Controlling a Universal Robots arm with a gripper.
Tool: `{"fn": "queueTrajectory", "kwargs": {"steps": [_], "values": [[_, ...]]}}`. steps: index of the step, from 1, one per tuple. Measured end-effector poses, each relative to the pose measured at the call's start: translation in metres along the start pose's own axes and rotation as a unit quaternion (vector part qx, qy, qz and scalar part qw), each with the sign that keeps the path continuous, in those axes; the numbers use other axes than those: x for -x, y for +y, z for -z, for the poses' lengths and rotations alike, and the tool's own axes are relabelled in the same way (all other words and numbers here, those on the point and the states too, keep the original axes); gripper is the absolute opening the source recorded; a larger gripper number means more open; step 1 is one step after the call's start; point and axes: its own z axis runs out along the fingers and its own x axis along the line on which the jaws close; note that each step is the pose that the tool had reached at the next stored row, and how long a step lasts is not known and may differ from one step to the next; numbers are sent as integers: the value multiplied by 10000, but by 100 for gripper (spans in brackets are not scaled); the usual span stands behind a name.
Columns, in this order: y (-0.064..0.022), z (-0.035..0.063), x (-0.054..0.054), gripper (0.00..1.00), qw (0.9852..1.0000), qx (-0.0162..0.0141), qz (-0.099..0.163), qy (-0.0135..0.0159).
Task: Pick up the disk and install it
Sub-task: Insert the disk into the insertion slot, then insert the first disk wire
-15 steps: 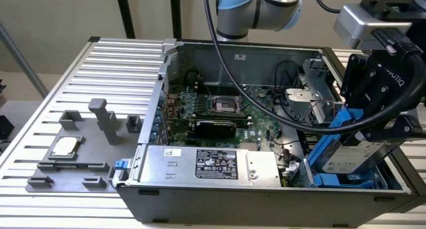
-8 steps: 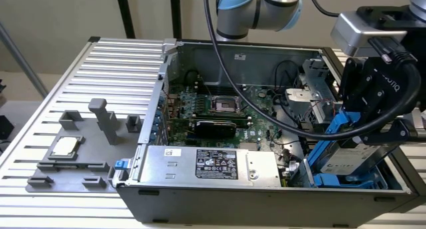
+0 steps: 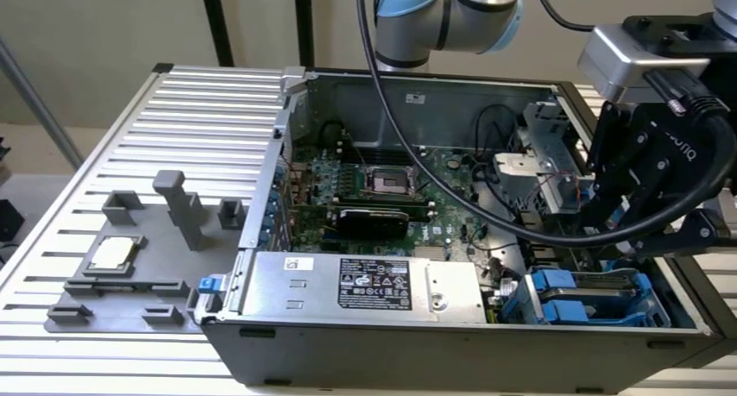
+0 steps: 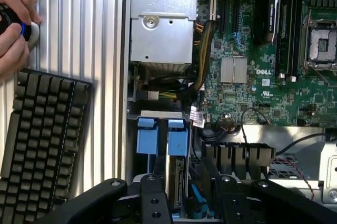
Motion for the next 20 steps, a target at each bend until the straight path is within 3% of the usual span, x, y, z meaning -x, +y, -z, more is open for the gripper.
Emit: {"fn": "queueTrajectory", "kwargs": {"steps": [4,20], "values": [[-72,3,0,40,10000,0,3,-5],[-72,2,-1,40,10000,0,3,-10]]}}
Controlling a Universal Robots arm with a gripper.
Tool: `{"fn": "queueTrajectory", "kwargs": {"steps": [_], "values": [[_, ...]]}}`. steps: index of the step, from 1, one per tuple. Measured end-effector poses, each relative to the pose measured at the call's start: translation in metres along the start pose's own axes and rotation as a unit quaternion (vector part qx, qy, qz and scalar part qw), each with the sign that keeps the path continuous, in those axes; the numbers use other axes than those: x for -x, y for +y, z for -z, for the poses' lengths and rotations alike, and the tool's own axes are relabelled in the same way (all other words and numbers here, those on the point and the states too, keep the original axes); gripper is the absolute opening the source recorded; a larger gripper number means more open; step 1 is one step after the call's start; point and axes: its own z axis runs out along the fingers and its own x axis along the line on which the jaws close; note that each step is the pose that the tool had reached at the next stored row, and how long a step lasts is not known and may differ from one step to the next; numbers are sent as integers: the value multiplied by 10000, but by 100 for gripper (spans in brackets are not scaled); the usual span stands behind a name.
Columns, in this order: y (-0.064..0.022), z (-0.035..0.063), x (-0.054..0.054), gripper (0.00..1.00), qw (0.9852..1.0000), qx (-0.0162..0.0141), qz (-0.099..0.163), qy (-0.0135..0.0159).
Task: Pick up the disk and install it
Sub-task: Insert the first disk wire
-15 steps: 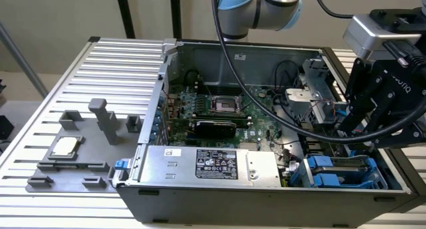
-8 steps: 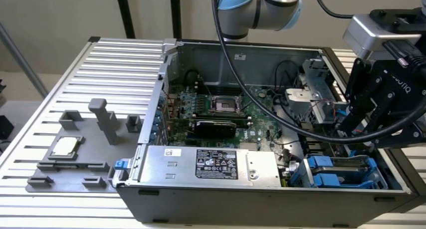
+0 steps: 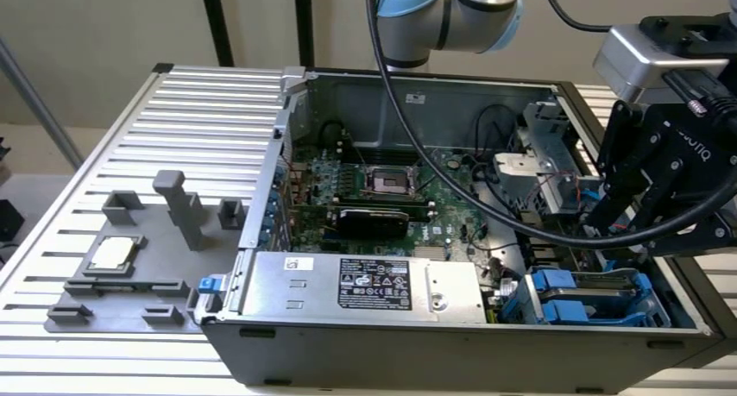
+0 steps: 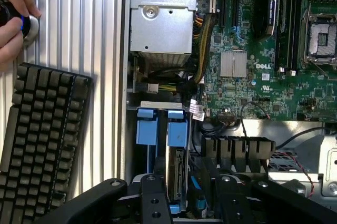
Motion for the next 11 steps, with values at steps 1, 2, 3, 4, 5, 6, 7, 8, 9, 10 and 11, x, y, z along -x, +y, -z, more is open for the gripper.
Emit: {"fn": "queueTrajectory", "kwargs": {"steps": [1,2,3,4,5,6,7,8,9,10,11], "values": [[-1,0,0,40,10000,0,0,0],[-16,1,-1,40,10000,0,1,1],[-37,1,-1,40,10000,0,1,0],[-66,1,0,40,10000,0,1,0],[-105,2,0,40,10000,0,0,-1],[-151,4,1,40,10000,0,0,-2],[-196,4,2,40,10000,0,0,-3],[-241,6,3,40,10000,0,1,-4],[-287,7,4,40,10000,0,0,-4],[-332,8,6,40,10000,0,0,-4],[-380,9,8,40,10000,0,0,-4]]}}
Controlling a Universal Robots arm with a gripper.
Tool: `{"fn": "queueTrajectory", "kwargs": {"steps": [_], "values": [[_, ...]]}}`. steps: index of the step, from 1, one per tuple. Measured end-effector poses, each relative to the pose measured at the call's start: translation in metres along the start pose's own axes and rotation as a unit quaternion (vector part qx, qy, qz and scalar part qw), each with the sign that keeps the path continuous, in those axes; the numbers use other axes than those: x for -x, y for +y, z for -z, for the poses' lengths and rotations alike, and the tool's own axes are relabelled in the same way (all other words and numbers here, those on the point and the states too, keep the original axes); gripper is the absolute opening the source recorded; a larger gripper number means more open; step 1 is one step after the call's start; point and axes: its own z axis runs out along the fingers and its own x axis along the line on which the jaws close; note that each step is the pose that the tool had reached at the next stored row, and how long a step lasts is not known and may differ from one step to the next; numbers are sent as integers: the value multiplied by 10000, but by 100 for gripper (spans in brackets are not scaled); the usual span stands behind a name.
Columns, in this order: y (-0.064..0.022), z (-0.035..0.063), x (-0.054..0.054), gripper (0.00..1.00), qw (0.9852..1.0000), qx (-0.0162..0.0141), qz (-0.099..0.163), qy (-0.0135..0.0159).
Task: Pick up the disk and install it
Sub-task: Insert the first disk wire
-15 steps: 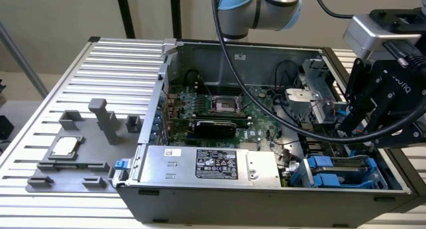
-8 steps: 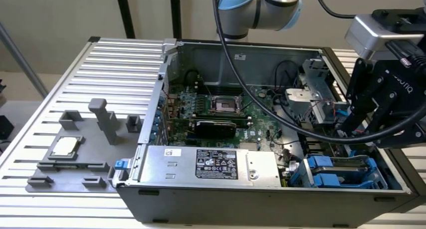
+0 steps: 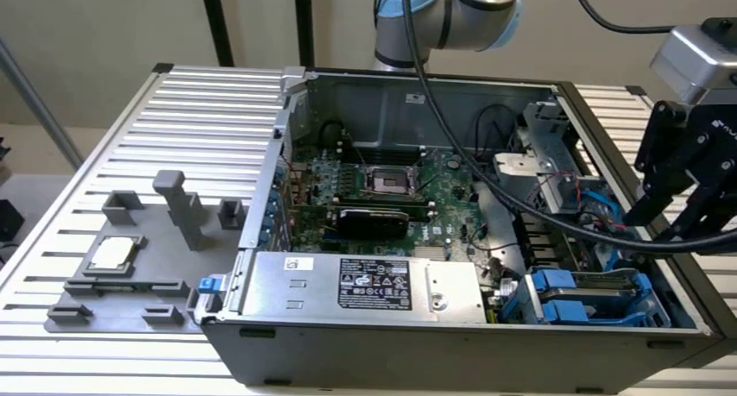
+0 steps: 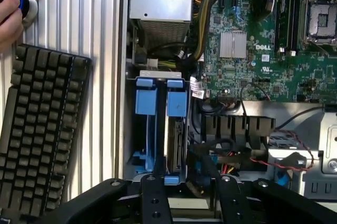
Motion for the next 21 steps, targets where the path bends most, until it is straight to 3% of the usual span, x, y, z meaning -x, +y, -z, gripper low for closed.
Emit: {"fn": "queueTrajectory", "kwargs": {"steps": [2,4,5,6,8,9,21], "values": [[-77,1,6,38,10000,0,0,0],[-124,-2,23,26,10000,1,0,-1],[-131,-14,36,26,10000,1,0,2],[-133,-33,53,20,10000,1,0,7],[-134,-70,86,20,10000,1,-1,8],[-135,-88,102,13,10000,1,0,9],[-119,-308,171,13,10000,2,58,13]]}}
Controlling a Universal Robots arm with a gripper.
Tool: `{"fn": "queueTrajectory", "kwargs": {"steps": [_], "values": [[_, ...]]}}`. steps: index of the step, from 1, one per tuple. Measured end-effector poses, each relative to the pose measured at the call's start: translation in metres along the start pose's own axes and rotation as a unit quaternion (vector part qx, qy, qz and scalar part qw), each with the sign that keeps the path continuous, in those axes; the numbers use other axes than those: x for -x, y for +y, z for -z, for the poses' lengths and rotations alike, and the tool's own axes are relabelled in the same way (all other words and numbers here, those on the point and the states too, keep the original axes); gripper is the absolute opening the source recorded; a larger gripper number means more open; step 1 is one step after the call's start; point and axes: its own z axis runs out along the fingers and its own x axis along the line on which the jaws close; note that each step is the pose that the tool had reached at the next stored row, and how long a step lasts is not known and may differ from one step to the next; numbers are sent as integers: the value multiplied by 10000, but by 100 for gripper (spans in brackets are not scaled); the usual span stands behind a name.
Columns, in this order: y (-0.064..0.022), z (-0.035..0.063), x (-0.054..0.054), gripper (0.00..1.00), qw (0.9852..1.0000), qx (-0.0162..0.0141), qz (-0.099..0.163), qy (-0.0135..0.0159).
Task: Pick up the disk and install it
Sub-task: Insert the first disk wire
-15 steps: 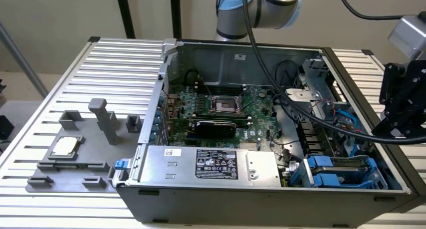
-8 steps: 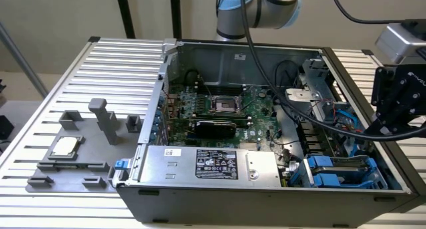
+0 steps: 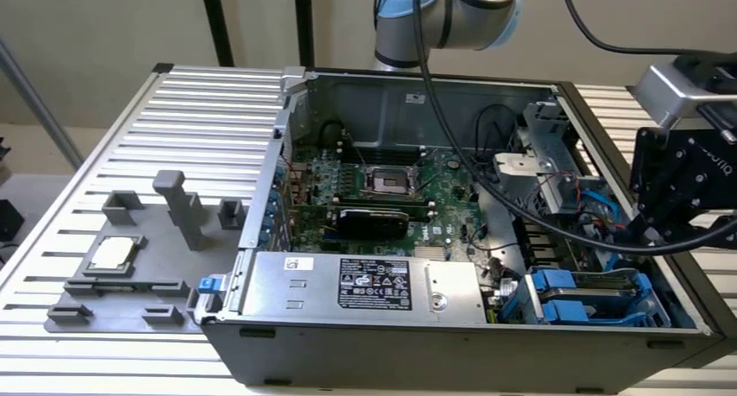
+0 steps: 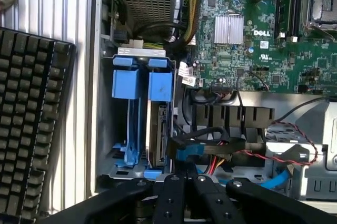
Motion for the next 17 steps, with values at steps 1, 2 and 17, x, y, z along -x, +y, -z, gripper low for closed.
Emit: {"fn": "queueTrajectory", "kwargs": {"steps": [1,2,17], "values": [[14,-18,1,13,10000,0,15,1],[27,-37,3,13,10000,1,30,0],[217,-100,10,45,9998,3,197,-5]]}}
